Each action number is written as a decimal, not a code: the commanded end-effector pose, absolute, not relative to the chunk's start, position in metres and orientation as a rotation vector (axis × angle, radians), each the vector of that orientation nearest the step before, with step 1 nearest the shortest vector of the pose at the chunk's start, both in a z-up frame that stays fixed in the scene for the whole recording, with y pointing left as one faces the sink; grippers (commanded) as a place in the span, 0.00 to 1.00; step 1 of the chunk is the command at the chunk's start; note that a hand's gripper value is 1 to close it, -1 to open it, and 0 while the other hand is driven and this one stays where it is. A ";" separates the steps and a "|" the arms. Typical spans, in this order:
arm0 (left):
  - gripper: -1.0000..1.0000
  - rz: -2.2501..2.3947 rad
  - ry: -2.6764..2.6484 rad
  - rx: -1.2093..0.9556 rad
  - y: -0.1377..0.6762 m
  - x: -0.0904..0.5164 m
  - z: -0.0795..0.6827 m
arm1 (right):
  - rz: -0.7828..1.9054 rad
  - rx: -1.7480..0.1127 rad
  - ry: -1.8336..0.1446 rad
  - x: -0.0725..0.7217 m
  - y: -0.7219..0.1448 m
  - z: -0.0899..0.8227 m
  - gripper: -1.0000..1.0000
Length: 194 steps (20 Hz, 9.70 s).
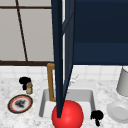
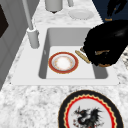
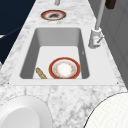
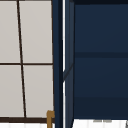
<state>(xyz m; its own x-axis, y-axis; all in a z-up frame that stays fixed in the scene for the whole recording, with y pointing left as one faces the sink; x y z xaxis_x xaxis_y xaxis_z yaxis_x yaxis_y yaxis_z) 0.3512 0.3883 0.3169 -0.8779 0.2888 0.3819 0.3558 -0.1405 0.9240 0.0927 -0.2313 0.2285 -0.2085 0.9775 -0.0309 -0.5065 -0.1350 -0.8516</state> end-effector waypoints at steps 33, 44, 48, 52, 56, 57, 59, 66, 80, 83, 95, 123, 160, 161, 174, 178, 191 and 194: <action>1.00 -2.414 -2.216 -0.397 0.517 0.336 0.143 | 1.622 -0.754 -0.880 0.093 -0.231 0.229 0.50; 1.00 -2.451 -2.283 -0.287 0.536 0.368 0.097 | 1.622 -0.754 -0.880 0.093 -0.231 0.229 0.50; 1.00 -2.466 -2.296 -0.286 0.541 0.358 0.095 | 1.622 -0.754 -0.880 0.093 -0.231 0.229 0.50; 0.00 -2.547 -2.310 -0.290 0.543 0.331 0.104 | 1.622 -0.754 -0.880 0.093 -0.231 0.229 0.50; 0.00 -2.554 -2.311 -0.296 0.545 0.330 0.121 | 1.622 -0.754 -0.880 0.093 -0.231 0.229 0.50; 0.00 -2.553 -2.311 -0.298 0.545 0.330 0.128 | 1.622 -0.754 -0.880 0.093 -0.231 0.229 0.50; 0.00 -2.529 -2.288 -0.359 0.546 0.334 0.141 | 1.622 -0.754 -0.880 0.093 -0.231 0.229 0.50; 0.00 -2.515 -2.251 -0.445 0.546 0.355 0.192 | 1.622 -0.754 -0.880 0.093 -0.231 0.229 0.50; 0.00 -2.390 -2.168 -0.679 0.517 0.348 0.223 | 1.622 -0.754 -0.880 0.093 -0.231 0.229 0.50; 0.00 -2.377 -2.137 -0.708 0.509 0.349 0.231 | 1.622 -0.754 -0.880 0.093 -0.231 0.229 0.50; 0.00 -2.208 -2.061 -0.862 0.498 0.324 0.254 | 1.622 -0.754 -0.880 0.093 -0.231 0.229 0.50; 0.00 -2.063 -1.918 -0.938 0.409 0.304 0.349 | 1.622 -0.754 -0.880 0.093 -0.231 0.229 0.50; 0.00 -2.013 -1.911 -0.802 0.233 0.188 0.183 | 1.622 -0.754 -0.880 0.093 -0.231 0.229 0.50; 0.00 -2.009 -1.919 -0.787 0.231 0.187 0.179 | 1.622 -0.754 -0.880 0.093 -0.231 0.229 0.50; 0.50 -2.103 -1.912 -0.882 0.227 0.181 0.166 | 1.629 -0.744 -0.884 0.092 -0.232 0.229 0.00; 0.50 -2.105 -1.929 -0.862 0.226 0.181 0.166 | 1.678 -0.726 -0.908 0.093 -0.231 0.232 0.00; 0.50 -2.106 -1.953 -0.831 0.225 0.182 0.165 | 1.622 -0.854 -1.000 0.107 -0.241 0.255 0.00; 0.50 -2.105 -1.955 -0.828 0.225 0.182 0.165 | 1.644 -0.854 -1.040 0.105 -0.247 0.255 0.00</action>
<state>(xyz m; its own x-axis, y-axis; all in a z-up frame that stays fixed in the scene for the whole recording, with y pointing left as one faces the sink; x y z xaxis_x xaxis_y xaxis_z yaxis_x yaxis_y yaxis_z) 0.1816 0.2254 0.1651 -0.8363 0.2536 0.4862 0.4662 -0.1379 0.8739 0.1053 -0.2414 0.2552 -0.2495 0.9672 -0.0478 -0.3936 -0.1464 -0.9075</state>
